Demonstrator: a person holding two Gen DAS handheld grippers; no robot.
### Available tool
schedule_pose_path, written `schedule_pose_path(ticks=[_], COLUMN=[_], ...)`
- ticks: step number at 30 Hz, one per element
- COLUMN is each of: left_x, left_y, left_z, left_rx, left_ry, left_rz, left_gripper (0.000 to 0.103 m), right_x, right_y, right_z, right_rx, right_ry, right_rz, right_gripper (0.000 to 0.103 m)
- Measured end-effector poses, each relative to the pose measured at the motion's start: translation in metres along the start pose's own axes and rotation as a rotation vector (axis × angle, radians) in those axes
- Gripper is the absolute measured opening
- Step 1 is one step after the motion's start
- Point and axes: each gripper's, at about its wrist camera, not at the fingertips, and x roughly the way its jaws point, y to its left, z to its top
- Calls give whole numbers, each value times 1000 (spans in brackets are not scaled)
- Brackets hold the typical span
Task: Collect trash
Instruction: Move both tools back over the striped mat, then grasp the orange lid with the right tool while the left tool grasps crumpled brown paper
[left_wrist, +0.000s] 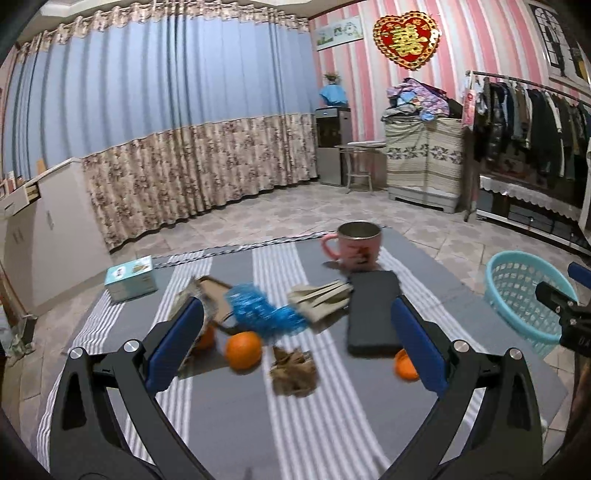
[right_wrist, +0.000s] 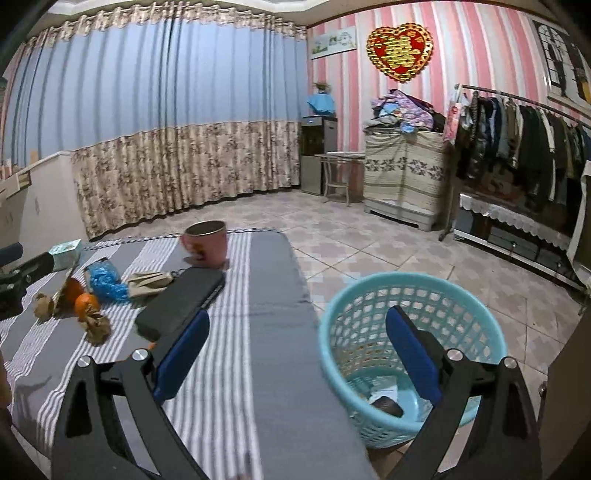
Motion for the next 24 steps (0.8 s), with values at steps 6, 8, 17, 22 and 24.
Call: schedule_pose_path(ticks=[6,8,17,22,24], left_x=[0,2,15,24,27], left_y=[30,40,77,90,96], left_z=[-15,-20,-44,-52,-56], left_rx=[-17,-30,-89,-100,-108], left_ry=[14,22,63,82,90], left_rz=[46,58,92,86,86], left_gripper=[98,98,98,98,98], right_x=[3,5,23,42,49], right_y=[18,24,34,50,59], right_z=[-1,-3,-10,-18,-21], right_rx=[-28,-51,-64,-80,-85], right_ry=[15,21,80,139,157], right_rz=[25,27,56,73,89], right_gripper=[94,94,94,94,94])
